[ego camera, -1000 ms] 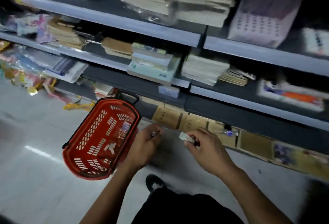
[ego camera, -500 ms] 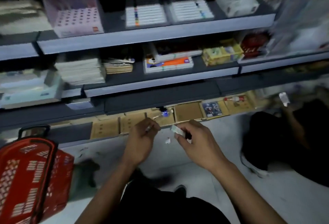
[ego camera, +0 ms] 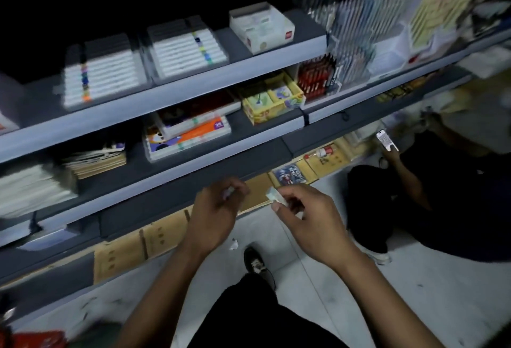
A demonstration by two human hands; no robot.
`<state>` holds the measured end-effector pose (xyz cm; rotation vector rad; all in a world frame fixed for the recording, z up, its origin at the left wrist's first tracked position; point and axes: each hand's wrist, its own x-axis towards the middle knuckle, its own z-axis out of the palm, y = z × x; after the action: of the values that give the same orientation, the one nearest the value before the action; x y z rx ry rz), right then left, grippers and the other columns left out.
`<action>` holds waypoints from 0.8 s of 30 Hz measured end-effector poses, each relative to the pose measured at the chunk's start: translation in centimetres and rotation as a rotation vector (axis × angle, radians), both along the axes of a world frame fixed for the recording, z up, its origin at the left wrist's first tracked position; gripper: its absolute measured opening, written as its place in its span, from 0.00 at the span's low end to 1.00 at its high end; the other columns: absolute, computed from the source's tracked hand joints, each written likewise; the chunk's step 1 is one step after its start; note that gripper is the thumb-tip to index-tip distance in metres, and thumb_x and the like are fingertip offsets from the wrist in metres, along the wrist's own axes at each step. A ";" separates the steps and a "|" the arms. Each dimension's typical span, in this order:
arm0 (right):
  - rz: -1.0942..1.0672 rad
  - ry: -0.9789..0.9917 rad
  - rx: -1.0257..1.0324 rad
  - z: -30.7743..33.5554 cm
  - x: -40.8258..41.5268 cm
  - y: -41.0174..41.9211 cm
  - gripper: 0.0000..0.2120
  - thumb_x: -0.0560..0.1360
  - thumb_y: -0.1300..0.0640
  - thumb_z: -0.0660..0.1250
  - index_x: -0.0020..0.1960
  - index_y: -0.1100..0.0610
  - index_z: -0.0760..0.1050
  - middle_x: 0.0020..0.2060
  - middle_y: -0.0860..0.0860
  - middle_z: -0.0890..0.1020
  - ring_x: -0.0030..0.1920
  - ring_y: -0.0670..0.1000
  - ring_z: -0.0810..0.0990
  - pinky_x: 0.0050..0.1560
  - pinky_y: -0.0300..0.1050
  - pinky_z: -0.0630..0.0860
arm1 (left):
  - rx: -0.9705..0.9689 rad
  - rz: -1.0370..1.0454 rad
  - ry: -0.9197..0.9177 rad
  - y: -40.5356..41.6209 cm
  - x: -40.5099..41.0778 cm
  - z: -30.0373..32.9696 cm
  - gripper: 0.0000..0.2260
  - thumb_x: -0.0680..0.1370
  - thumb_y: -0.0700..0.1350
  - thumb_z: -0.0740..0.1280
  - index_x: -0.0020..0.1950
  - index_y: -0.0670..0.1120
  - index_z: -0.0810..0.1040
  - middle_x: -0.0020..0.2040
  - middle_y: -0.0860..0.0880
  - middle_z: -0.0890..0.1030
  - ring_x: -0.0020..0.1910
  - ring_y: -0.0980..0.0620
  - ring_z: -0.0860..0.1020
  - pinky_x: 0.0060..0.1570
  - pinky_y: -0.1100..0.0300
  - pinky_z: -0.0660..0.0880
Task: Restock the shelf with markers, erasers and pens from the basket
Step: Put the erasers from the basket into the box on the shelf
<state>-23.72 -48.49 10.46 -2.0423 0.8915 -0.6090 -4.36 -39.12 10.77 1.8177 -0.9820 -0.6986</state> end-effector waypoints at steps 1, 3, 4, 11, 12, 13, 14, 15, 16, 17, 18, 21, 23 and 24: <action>-0.010 0.001 -0.005 0.3 0.4 -1.3 0.05 0.79 0.53 0.72 0.53 0.45 0.80 0.43 0.42 0.79 0.43 0.47 0.80 0.43 0.34 0.76 | -0.005 -0.007 0.022 -1.4 0.5 0.0 0.09 0.77 0.51 0.66 0.43 0.51 0.84 0.40 0.55 0.85 0.40 0.54 0.82 0.43 0.54 0.77; -0.023 0.000 -0.021 1.1 1.3 -3.9 0.05 0.79 0.55 0.72 0.53 0.46 0.80 0.43 0.43 0.80 0.44 0.48 0.80 0.44 0.40 0.78 | -0.023 -0.026 0.065 -4.4 1.6 0.3 0.09 0.77 0.52 0.65 0.44 0.52 0.84 0.39 0.56 0.85 0.41 0.53 0.83 0.45 0.53 0.79; -0.031 -0.002 -0.030 1.6 1.7 -5.2 0.05 0.79 0.55 0.73 0.53 0.46 0.81 0.42 0.43 0.80 0.43 0.48 0.80 0.44 0.42 0.79 | -0.033 -0.035 0.081 -5.9 2.2 0.5 0.10 0.77 0.53 0.65 0.45 0.53 0.84 0.39 0.56 0.84 0.41 0.54 0.83 0.45 0.55 0.79; -0.082 -0.015 -0.074 4.3 5.8 -13.3 0.08 0.79 0.54 0.73 0.57 0.47 0.82 0.45 0.41 0.80 0.45 0.46 0.81 0.45 0.46 0.79 | -0.117 -0.073 -0.032 -14.7 6.8 1.9 0.10 0.82 0.46 0.64 0.49 0.58 0.83 0.42 0.59 0.85 0.47 0.62 0.83 0.46 0.77 0.72; -0.081 -0.027 -0.081 4.6 6.3 -14.2 0.07 0.79 0.54 0.73 0.57 0.48 0.82 0.45 0.41 0.79 0.45 0.46 0.81 0.45 0.47 0.79 | -0.133 -0.067 -0.050 -15.7 7.5 2.2 0.10 0.82 0.45 0.64 0.48 0.57 0.83 0.42 0.59 0.85 0.46 0.61 0.83 0.46 0.76 0.72; -0.081 -0.038 -0.086 4.8 6.9 -15.0 0.07 0.79 0.54 0.73 0.56 0.48 0.82 0.45 0.41 0.79 0.44 0.46 0.81 0.45 0.47 0.80 | -0.151 -0.056 -0.064 -16.6 8.0 2.4 0.10 0.82 0.44 0.64 0.47 0.57 0.83 0.42 0.60 0.85 0.45 0.61 0.83 0.45 0.75 0.73; -0.081 -0.049 -0.084 5.0 7.3 -15.7 0.06 0.78 0.53 0.73 0.56 0.48 0.82 0.45 0.41 0.79 0.44 0.46 0.81 0.45 0.48 0.80 | -0.168 -0.043 -0.076 -17.4 8.5 2.8 0.10 0.81 0.44 0.64 0.46 0.56 0.83 0.43 0.61 0.85 0.44 0.61 0.83 0.44 0.73 0.73; -0.079 -0.062 -0.073 5.1 7.7 -16.4 0.06 0.79 0.53 0.73 0.55 0.48 0.82 0.45 0.42 0.79 0.44 0.47 0.81 0.45 0.50 0.80 | -0.182 -0.029 -0.087 -18.0 8.8 3.1 0.10 0.81 0.44 0.64 0.46 0.57 0.83 0.45 0.62 0.85 0.44 0.62 0.82 0.44 0.72 0.74; -0.075 -0.078 -0.057 5.3 8.0 -17.1 0.06 0.79 0.52 0.73 0.55 0.48 0.82 0.45 0.42 0.80 0.44 0.47 0.82 0.45 0.52 0.80 | -0.195 -0.019 -0.101 -18.6 9.0 3.5 0.10 0.81 0.44 0.64 0.46 0.57 0.83 0.46 0.62 0.85 0.46 0.63 0.82 0.45 0.71 0.74; -0.072 -0.097 -0.046 5.4 8.4 -17.8 0.06 0.79 0.51 0.73 0.55 0.49 0.82 0.45 0.43 0.81 0.44 0.48 0.82 0.45 0.53 0.81 | -0.208 -0.013 -0.116 -19.1 9.2 3.8 0.11 0.81 0.44 0.65 0.46 0.57 0.83 0.47 0.63 0.85 0.47 0.63 0.82 0.45 0.71 0.74; -0.070 -0.116 -0.036 5.5 8.8 -18.4 0.07 0.78 0.50 0.72 0.55 0.49 0.82 0.45 0.44 0.81 0.44 0.49 0.82 0.45 0.54 0.81 | -0.220 -0.008 -0.126 -19.5 9.4 4.2 0.10 0.81 0.44 0.65 0.47 0.57 0.83 0.46 0.63 0.85 0.46 0.64 0.82 0.43 0.72 0.73; -0.069 -0.152 0.000 5.5 9.9 -20.1 0.13 0.76 0.44 0.71 0.56 0.49 0.82 0.44 0.45 0.82 0.43 0.49 0.82 0.44 0.53 0.81 | -0.245 0.019 -0.155 -20.6 9.5 5.6 0.10 0.81 0.46 0.65 0.46 0.58 0.83 0.43 0.63 0.84 0.40 0.61 0.81 0.36 0.71 0.71; -0.053 -0.162 0.017 5.4 10.4 -21.2 0.14 0.75 0.42 0.71 0.57 0.46 0.82 0.45 0.44 0.83 0.43 0.48 0.82 0.45 0.50 0.82 | -0.249 0.046 -0.200 -21.3 9.4 6.4 0.08 0.80 0.47 0.65 0.47 0.57 0.83 0.43 0.61 0.84 0.40 0.58 0.82 0.35 0.70 0.72; -0.035 -0.168 0.027 5.4 10.6 -21.8 0.14 0.74 0.41 0.71 0.58 0.45 0.81 0.45 0.44 0.83 0.44 0.48 0.82 0.46 0.47 0.82 | -0.250 0.063 -0.219 -21.6 9.4 6.7 0.07 0.79 0.46 0.66 0.47 0.56 0.83 0.44 0.61 0.84 0.41 0.58 0.82 0.35 0.71 0.72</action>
<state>-13.12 -70.24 15.84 -1.9233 0.8330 -0.7714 5.01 -60.69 17.50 1.7186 -1.0968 -0.3257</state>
